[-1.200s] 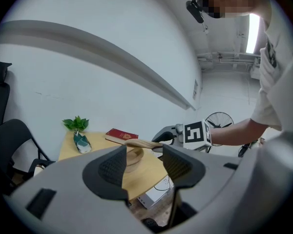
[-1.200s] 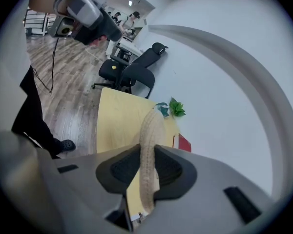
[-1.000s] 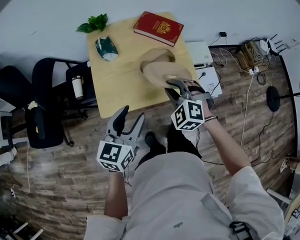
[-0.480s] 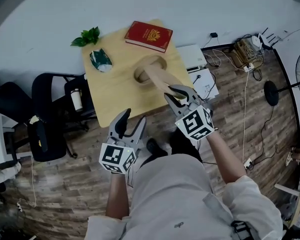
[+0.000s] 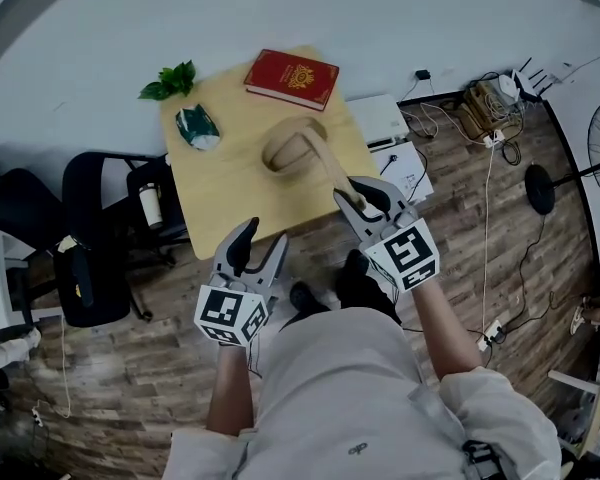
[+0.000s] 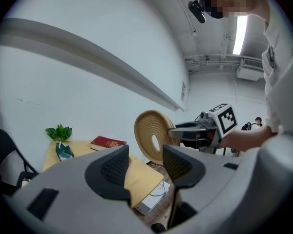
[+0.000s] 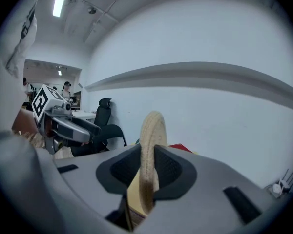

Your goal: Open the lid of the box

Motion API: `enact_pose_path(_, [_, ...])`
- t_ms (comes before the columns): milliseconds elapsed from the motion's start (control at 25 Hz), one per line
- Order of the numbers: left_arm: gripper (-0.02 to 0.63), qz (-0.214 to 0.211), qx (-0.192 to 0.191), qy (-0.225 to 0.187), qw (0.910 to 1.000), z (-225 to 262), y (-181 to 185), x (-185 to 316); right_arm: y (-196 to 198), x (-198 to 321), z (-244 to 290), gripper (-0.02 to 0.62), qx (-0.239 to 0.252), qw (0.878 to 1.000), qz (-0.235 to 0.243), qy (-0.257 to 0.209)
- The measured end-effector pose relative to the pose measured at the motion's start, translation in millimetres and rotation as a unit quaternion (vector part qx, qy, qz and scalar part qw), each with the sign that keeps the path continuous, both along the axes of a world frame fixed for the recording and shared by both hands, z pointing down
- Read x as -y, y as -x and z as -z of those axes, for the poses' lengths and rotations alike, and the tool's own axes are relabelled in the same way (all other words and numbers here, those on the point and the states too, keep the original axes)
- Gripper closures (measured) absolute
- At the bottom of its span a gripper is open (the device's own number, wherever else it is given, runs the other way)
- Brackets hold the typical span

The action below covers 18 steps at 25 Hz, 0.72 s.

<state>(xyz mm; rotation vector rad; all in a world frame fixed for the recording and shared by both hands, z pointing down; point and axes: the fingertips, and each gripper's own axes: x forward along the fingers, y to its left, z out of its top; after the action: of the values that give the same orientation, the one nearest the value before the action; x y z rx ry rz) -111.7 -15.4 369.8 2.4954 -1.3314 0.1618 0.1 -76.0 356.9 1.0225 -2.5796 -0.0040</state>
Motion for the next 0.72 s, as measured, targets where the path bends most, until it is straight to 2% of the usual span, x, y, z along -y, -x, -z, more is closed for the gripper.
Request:
enact_pose_path(400, [0.394, 0.015, 0.000, -0.005, 0.9999, 3.9, -4.5, 16.4, -10.1, 1.5, 11.9, 0.512, 0.109, 0.993, -0.017, 0.045])
enact_pose_path(720, [0.436, 0.027, 0.002, -0.001, 0.9996, -0.9, -10.3, 22.3, -24.1, 4.0, 8.6, 0.511, 0.141, 0.987, -0.029, 0.064])
